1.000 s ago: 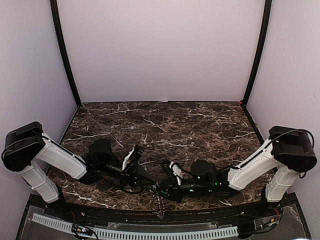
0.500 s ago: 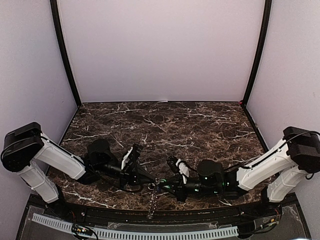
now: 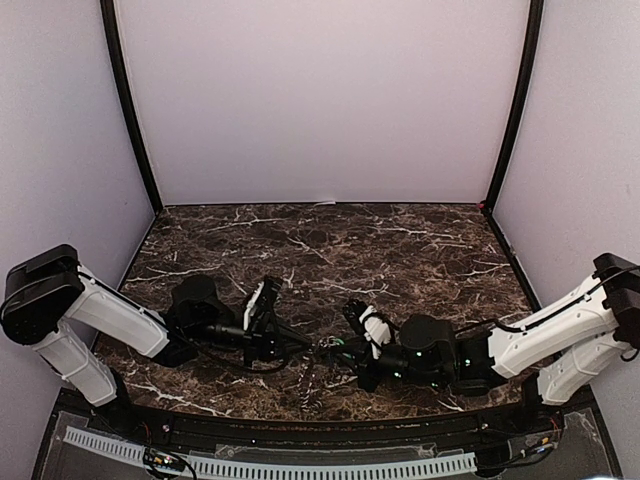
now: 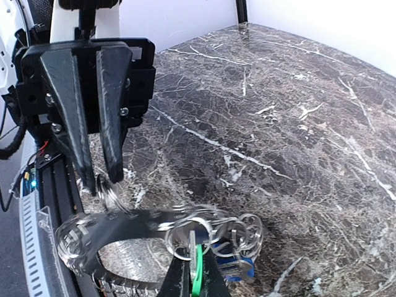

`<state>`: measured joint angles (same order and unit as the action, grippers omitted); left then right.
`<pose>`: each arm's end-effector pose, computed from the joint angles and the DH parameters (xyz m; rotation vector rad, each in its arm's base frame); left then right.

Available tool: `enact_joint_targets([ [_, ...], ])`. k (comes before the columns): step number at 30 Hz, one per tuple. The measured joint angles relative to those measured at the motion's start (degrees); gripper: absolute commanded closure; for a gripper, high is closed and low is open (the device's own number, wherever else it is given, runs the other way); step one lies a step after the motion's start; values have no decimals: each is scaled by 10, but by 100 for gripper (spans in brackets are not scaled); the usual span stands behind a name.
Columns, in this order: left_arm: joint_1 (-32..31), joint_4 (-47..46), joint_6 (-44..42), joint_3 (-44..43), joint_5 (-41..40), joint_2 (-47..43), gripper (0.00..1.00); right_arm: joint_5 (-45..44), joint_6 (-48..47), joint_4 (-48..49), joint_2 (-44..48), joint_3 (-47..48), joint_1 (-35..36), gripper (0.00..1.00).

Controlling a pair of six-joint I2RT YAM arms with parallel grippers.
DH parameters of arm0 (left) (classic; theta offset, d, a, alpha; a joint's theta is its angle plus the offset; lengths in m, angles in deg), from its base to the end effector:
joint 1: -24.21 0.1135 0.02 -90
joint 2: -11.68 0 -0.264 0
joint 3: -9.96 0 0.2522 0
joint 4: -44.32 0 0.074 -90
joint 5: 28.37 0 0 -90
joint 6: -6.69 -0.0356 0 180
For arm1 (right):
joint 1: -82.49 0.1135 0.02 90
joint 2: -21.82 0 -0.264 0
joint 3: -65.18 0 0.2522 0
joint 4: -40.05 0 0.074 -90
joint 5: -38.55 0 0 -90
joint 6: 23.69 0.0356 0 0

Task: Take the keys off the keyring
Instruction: Remove the hole in the key head from the split of the keyring.

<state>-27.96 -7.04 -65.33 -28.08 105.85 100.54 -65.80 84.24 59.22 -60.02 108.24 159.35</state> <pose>0.1482 -0.2313 0.1829 1.1386 1.3865 -1.5148 0.0725 0.2720 0.1805 -0.8266 1.8230 0.8651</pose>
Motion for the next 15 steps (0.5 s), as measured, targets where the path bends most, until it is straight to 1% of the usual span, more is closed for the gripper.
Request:
enact_joint_targets([
  [3, 5, -16, 14, 1, -1, 1, 71, -17, -15, 0, 0, 0, 5, 100],
  [8, 16, -62, 48, 17, 3, 6, 57, -35, -40, 0, 0, 1, 11, 100],
  [11, 22, -75, 63, 25, 8, 6, 51, -38, -55, 0, 0, 2, 14, 100],
  [15, 32, -72, 69, 25, 22, -1, 45, -37, -80, -1, 0, 2, 15, 100],
])
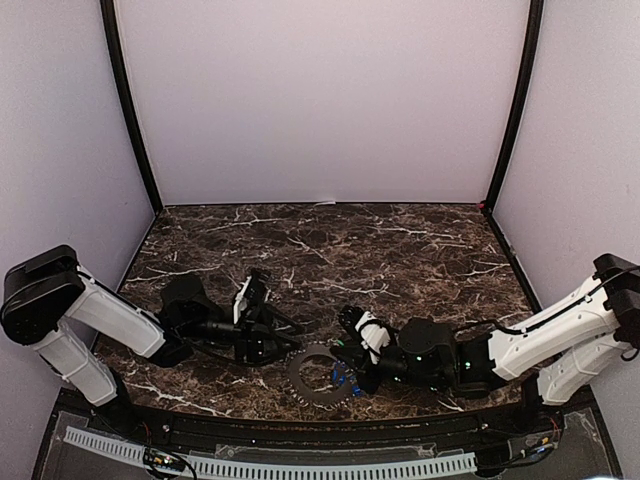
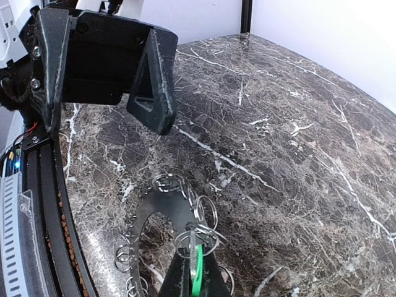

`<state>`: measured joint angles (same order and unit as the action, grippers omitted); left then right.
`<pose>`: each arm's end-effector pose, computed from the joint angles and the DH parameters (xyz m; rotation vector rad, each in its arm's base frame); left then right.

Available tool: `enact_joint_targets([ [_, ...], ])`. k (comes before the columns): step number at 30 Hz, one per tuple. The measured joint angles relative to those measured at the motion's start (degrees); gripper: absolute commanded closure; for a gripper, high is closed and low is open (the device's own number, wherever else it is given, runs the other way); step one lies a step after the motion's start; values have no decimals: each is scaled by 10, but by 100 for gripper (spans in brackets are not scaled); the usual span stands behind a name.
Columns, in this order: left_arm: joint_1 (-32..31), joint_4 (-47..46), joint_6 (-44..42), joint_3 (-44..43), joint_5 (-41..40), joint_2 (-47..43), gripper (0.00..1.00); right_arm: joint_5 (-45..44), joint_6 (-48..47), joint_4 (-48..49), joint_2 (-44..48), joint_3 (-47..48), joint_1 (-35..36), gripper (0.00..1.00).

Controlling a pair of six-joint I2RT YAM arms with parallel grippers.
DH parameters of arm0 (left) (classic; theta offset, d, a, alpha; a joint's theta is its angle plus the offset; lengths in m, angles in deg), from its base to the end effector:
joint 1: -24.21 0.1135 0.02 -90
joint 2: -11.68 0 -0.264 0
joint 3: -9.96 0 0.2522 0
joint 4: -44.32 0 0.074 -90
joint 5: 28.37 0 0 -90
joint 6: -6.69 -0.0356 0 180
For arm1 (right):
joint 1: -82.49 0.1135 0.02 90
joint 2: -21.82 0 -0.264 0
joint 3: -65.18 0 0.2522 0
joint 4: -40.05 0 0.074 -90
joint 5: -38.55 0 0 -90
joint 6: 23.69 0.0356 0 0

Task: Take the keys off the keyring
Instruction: Remove the hole in the key head from the split of the keyring.

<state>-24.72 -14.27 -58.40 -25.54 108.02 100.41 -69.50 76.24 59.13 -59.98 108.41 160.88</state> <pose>0.1535 -0.2154 0.1846 1.0542 1.3883 -1.5808 0.0674 0.2732 0.1816 -0.9168 1.7371 0.7388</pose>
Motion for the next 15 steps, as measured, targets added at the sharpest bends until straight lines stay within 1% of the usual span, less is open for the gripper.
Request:
enact_joint_targets([
  [8, 15, 72, -32, -38, 33, -30, 43, 5, -60, -2, 28, 0, 2, 100],
  [15, 16, 127, -56, -65, 45, -47, 40, 44, -112, 5, 66, 0, 2, 100],
])
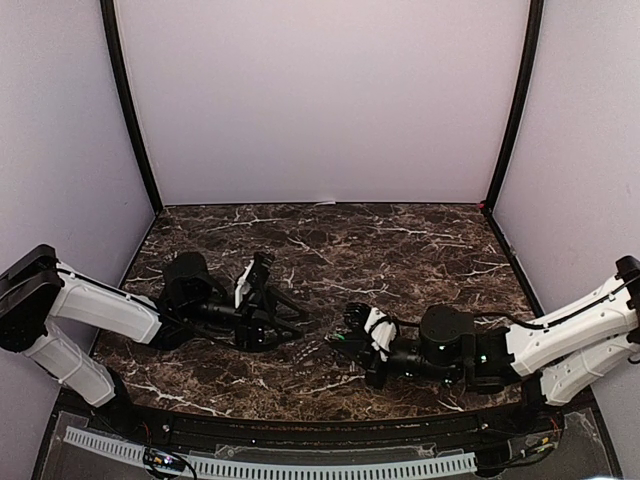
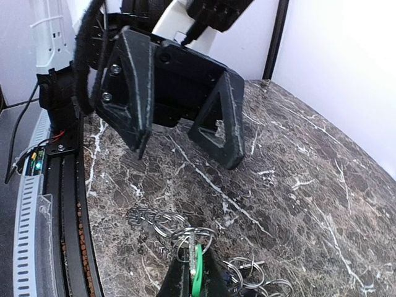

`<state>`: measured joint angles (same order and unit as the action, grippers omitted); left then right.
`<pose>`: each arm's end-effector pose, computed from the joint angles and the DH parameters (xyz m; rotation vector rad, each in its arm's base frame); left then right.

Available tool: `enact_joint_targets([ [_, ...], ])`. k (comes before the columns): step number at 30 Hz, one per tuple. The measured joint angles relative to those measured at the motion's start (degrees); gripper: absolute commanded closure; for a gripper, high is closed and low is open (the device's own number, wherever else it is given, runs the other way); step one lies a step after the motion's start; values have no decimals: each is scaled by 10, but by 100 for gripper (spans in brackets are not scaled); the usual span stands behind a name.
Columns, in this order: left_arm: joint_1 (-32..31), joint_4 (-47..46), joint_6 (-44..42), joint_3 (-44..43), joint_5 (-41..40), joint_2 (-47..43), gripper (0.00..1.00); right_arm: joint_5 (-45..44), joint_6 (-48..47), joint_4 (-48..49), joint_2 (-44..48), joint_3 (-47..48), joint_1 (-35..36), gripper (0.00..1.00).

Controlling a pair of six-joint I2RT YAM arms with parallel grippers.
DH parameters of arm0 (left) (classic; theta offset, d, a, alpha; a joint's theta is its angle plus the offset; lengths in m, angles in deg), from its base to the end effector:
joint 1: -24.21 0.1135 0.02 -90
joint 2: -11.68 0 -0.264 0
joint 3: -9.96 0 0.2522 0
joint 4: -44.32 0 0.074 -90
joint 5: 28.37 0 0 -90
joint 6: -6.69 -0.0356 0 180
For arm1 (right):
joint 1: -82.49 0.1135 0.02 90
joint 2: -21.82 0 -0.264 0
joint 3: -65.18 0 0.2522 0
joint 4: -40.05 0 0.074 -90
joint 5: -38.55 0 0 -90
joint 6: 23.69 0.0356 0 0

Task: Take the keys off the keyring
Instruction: Remove the hole in the key head from the split of the keyring.

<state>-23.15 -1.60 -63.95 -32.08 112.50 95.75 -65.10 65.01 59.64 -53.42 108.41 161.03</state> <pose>0.1668 -0.2220 0.2138 1.1531 1.3275 -1.5447 0.0624 0.2655 0.2117 -1.0431 1.5220 0.7496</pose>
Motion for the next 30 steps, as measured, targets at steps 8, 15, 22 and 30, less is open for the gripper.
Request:
enact_joint_targets([
  [8, 0, 24, -7, -19, 29, -3, 39, 108, -27, 0, 45, 0, -28, 100],
  [15, -12, 26, -5, -39, 66, 8, 39, 241, -9, -11, 56, 0, -82, 100],
  [22, -24, 17, 0, -56, 73, 30, 39, 339, 2, -38, 47, 23, -106, 100],
  [30, -34, -7, 14, -62, 83, 48, 53, 409, 14, -37, 26, 35, -125, 100],
])
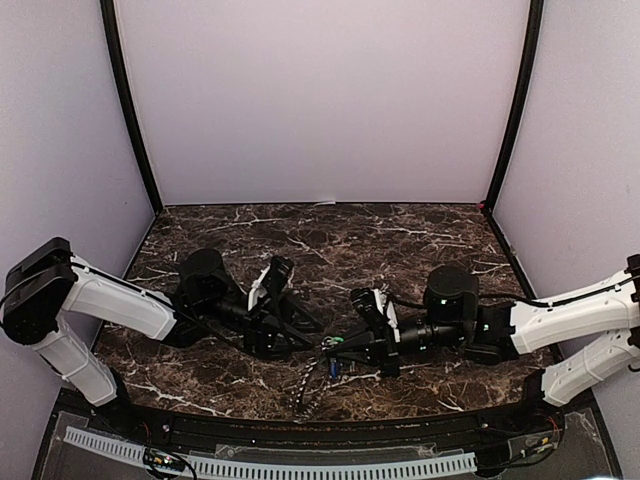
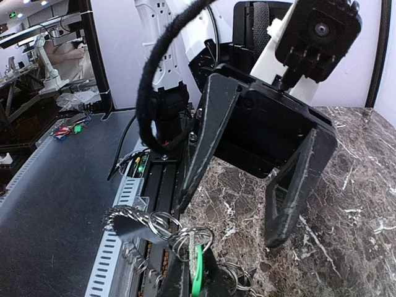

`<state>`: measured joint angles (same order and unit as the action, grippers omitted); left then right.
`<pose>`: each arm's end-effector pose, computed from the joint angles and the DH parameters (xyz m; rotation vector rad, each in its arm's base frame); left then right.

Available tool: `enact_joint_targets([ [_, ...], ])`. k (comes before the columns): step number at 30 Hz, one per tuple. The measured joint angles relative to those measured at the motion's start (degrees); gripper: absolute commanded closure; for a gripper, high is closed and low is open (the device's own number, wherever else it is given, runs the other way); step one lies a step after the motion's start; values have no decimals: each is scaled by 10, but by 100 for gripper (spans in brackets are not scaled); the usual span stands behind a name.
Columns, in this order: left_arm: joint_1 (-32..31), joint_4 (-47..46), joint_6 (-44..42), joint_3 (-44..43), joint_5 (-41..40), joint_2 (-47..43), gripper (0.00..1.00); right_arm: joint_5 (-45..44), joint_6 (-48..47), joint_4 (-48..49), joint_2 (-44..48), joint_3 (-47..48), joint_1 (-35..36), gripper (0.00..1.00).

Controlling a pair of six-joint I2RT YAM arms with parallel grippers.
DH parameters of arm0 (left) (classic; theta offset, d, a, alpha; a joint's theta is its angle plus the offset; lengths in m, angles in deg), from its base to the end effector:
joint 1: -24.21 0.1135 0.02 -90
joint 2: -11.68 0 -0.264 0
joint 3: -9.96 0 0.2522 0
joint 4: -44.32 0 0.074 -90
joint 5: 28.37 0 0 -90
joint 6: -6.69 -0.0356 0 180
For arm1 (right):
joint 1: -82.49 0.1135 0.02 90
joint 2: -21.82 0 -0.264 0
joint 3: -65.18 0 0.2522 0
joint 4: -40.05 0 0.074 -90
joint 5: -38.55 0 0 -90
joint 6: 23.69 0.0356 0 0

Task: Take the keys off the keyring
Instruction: Remove the hole in the key head from the split of the keyring.

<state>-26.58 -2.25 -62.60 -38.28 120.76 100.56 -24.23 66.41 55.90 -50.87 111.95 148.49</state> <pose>0.1647 -0.2502 0.2227 1.3201 1.2216 -1.6874 0.0959 0.2554 0.2368 -1.3305 1.3577 1.2295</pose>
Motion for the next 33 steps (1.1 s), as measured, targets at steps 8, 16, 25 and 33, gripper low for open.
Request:
enact_joint_targets([
  [8, -16, -18, 7, 0, 8, 1, 57, 20, 8, -1, -14, 7, -7, 100],
  [16, -20, -19, 9, 0, 8, 11, 69, 24, 13, -1, -14, 12, -10, 100],
  [25, -23, -30, 12, 0, 3, 11, 83, 24, 15, -1, -15, 12, -14, 100],
  [33, -22, -40, 22, 1, 3, 15, 100, 16, 16, -5, -23, 13, -17, 100],
])
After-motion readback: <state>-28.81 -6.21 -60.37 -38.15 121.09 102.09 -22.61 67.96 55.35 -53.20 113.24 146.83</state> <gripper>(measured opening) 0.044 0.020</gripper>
